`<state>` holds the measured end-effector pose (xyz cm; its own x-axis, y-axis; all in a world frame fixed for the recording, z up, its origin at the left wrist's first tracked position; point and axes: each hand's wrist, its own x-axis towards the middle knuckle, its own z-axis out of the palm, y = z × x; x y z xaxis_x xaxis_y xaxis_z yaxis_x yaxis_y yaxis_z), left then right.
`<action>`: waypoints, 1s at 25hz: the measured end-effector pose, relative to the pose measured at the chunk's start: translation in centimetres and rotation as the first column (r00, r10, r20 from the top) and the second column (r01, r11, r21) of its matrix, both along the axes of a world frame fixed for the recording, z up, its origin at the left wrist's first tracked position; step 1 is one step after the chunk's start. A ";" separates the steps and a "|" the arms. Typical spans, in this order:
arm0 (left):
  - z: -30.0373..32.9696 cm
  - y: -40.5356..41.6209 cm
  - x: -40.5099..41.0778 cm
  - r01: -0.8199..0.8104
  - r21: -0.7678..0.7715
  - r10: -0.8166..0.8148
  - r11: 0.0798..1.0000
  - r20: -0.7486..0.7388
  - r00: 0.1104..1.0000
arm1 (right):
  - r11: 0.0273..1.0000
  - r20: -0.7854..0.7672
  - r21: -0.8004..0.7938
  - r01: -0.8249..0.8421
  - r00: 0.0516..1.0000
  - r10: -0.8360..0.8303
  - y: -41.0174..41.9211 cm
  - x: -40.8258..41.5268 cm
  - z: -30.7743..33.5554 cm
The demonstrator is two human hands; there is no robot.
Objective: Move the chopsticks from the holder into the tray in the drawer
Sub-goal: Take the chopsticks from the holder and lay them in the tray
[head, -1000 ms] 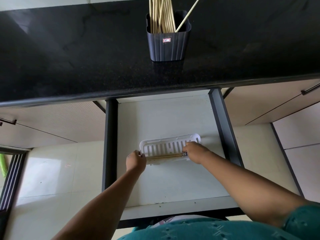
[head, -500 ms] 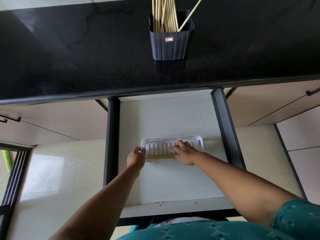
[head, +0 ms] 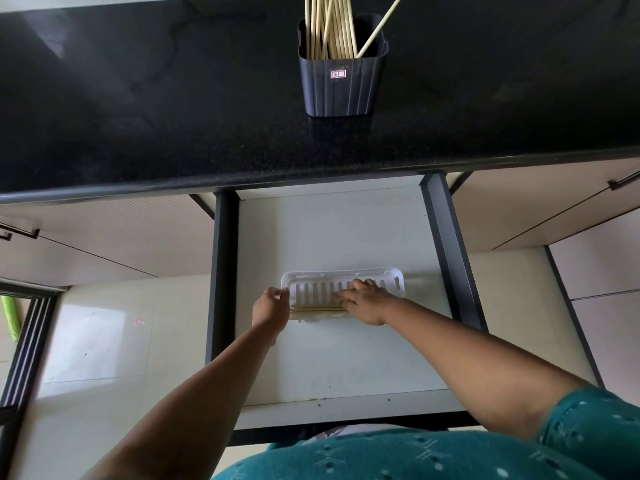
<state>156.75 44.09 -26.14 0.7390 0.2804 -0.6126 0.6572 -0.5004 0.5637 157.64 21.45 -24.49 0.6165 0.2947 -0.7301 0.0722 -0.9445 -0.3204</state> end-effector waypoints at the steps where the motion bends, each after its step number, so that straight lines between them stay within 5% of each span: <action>1: 0.1 0.0 0.0 0.005 0.004 -0.005 1.000 -0.006 1.000 | 1.000 -0.004 0.008 0.013 1.000 -0.013 0.0 0.1 0.1; 8: -0.1 0.5 -0.3 0.051 0.049 -0.050 0.998 -0.028 0.998 | 0.993 0.016 0.104 0.048 0.999 -0.050 1.5 0.3 0.0; 16: 0.4 0.7 0.1 0.169 0.064 -0.167 0.984 -0.036 0.985 | 0.991 0.021 0.078 -0.112 0.994 0.110 5.5 0.6 0.3; 25: 0.1 0.9 0.1 0.117 0.014 -0.117 0.993 0.000 0.993 | 0.991 -0.028 0.101 -0.093 0.995 0.097 6.5 0.4 0.1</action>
